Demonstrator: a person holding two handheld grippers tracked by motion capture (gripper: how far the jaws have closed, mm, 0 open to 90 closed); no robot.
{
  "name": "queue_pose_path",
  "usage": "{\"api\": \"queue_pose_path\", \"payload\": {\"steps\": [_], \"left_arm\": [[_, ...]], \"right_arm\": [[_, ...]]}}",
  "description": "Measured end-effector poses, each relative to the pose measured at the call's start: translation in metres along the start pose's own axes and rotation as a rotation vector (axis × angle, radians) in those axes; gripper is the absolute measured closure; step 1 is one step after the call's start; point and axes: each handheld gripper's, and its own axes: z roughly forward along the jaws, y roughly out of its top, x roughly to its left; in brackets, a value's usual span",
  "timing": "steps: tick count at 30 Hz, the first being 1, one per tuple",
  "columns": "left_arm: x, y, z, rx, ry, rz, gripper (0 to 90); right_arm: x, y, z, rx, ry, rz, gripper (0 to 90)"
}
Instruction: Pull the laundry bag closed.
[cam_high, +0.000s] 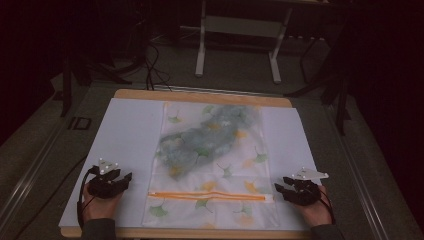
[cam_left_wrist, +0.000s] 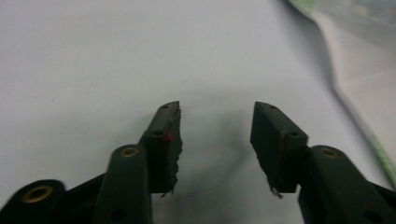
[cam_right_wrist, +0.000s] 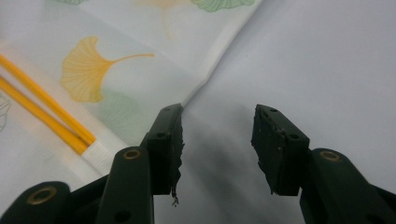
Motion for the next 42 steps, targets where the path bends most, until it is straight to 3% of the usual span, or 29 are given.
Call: {"api": "queue_pose_path", "payload": {"steps": [6,11,16,23,25,39,40,42], "left_arm": [[0.004,-0.001,-0.004,-0.001,-0.047,0.005,59.4],[0.007,-0.002,-0.005,-0.008,-0.083,0.036,57.7],[0.005,-0.002,-0.009,-0.01,-0.07,0.053,60.6],[0.004,-0.001,-0.011,-0.021,-0.082,0.062,59.2],[0.003,-0.001,-0.011,-0.01,-0.069,0.075,59.2],[0.004,-0.002,-0.013,0.004,-0.083,0.111,57.2],[0.005,-0.003,-0.012,0.006,-0.102,0.116,57.2],[0.004,-0.003,-0.012,0.002,-0.11,0.125,56.8]], "right_arm": [[0.003,0.001,0.0,0.013,0.007,-0.015,52.8],[0.005,0.003,0.0,0.022,0.019,-0.027,52.6],[0.008,0.005,0.001,0.019,0.036,-0.038,51.7],[0.013,0.011,0.001,0.001,0.059,-0.053,48.8],[0.017,0.014,0.002,0.007,0.07,-0.071,49.1],[0.035,0.037,0.005,0.026,0.128,-0.177,50.9],[0.04,0.044,0.007,0.011,0.167,-0.19,50.7],[0.044,0.049,0.008,0.015,0.176,-0.21,50.5]]}}
